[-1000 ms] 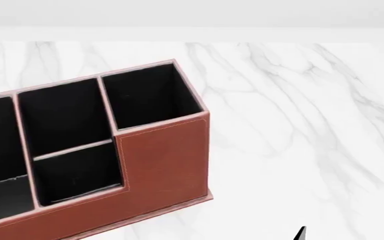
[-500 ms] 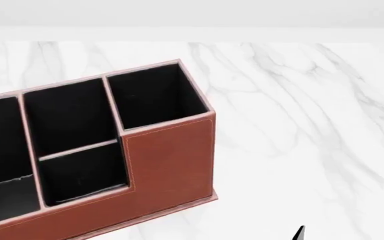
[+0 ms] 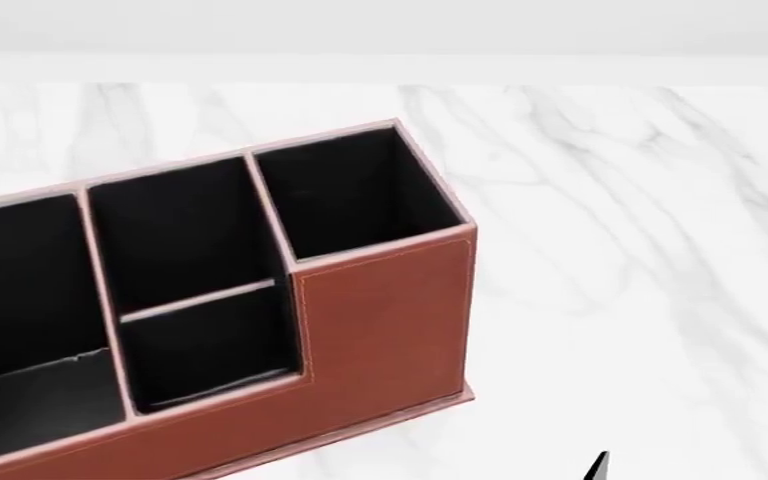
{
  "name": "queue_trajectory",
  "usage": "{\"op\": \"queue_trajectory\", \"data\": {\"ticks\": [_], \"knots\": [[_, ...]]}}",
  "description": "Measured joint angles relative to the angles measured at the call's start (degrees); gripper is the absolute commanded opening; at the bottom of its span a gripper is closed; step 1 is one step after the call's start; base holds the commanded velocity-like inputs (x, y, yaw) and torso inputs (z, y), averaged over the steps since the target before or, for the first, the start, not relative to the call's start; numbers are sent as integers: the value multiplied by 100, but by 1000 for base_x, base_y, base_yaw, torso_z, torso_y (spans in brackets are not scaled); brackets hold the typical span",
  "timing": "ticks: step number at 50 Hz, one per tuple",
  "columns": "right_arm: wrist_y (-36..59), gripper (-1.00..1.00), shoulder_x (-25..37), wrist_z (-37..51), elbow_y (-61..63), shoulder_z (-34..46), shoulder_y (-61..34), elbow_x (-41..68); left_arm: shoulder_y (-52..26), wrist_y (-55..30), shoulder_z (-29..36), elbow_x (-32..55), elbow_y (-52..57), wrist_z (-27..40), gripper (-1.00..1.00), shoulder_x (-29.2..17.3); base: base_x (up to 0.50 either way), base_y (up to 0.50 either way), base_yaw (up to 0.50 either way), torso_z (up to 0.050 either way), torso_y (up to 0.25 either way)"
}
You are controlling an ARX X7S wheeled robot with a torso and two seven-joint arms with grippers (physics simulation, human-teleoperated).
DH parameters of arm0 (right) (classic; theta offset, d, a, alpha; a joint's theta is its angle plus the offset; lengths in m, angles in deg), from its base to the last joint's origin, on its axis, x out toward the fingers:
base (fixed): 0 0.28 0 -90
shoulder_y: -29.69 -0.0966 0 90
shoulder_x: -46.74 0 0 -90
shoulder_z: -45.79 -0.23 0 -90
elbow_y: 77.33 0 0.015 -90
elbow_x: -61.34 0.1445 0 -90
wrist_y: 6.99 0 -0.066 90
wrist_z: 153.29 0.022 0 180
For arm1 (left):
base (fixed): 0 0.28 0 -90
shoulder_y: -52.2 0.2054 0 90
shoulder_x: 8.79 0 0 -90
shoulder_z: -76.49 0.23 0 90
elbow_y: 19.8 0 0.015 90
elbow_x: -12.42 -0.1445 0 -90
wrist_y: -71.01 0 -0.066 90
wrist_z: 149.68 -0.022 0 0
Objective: Pick up the book and place it in the back compartment of the caddy.
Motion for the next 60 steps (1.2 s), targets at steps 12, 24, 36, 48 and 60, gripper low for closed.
{"op": "queue_trajectory", "data": {"ticks": [12,24,36,48,60], "knots": [[-28,100,12,7,-23,23,-9,24,-5,14,15,6,-17,8,100,-15,0,123,0,0,0],[-38,100,27,27,-36,38,-15,27,-13,20,30,3,-31,21,100,-22,0,80,0,0,0],[-39,100,43,48,-29,55,-12,22,-7,22,38,-5,-20,45,100,-31,0,78,0,0,0],[-40,100,56,63,-36,73,-24,28,-9,21,47,-7,-18,63,100,-41,0,79,0,0,0],[-79,100,78,45,-49,110,-31,80,-17,18,56,-5,-20,80,100,-54,0,52,0,0,0]]}}
